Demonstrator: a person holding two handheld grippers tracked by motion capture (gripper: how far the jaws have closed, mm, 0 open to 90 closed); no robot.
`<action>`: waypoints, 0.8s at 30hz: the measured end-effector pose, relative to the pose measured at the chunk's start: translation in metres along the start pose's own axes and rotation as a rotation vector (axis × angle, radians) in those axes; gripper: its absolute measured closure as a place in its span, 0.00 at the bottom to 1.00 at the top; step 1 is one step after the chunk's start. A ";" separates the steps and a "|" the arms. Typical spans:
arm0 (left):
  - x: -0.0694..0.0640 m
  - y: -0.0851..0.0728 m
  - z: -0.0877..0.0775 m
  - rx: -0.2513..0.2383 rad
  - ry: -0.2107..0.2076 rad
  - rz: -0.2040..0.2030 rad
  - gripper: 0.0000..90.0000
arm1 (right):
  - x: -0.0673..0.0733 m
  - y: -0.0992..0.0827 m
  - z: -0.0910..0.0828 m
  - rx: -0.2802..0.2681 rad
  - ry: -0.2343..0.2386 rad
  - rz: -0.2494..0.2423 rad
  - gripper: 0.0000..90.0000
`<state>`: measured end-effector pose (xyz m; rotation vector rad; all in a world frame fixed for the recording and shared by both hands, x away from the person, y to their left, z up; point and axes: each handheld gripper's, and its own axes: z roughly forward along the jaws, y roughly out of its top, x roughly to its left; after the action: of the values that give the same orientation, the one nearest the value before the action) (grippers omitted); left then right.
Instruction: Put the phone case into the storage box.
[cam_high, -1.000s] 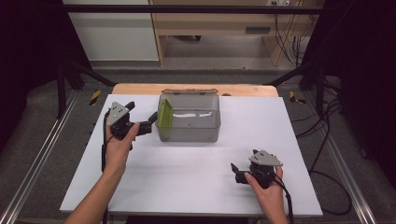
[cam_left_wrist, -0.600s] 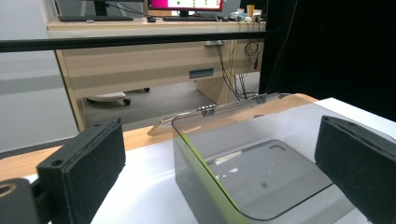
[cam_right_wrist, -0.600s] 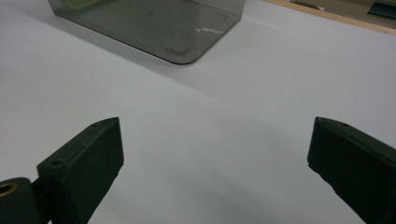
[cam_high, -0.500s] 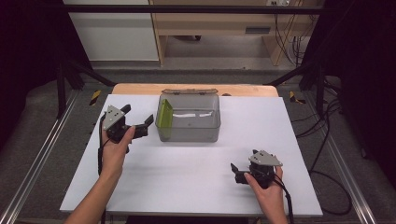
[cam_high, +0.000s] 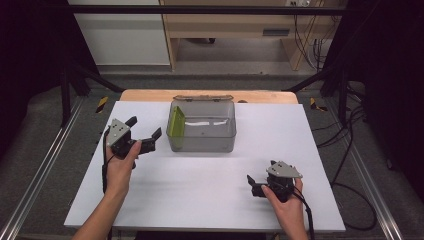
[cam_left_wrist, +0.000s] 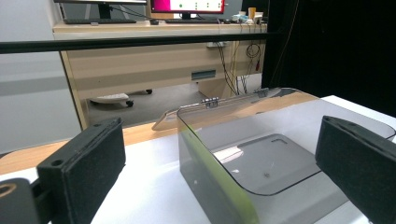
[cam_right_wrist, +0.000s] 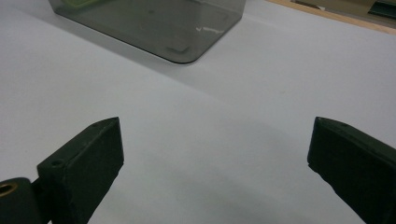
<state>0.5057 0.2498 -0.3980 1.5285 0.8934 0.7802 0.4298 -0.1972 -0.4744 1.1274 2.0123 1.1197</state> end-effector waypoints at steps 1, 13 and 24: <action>0.000 -0.001 -0.002 -0.002 -0.001 0.004 0.02 | 0.000 0.000 0.000 0.000 0.000 0.000 0.05; 0.003 -0.008 -0.013 -0.009 0.001 0.015 0.01 | 0.000 0.000 0.000 -0.001 0.000 -0.002 0.05; 0.007 -0.014 -0.024 -0.021 0.009 0.003 0.01 | 0.000 0.000 0.000 -0.001 0.000 -0.001 0.05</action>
<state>0.4863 0.2685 -0.4087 1.5094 0.8874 0.7969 0.4295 -0.1973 -0.4742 1.1255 2.0114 1.1199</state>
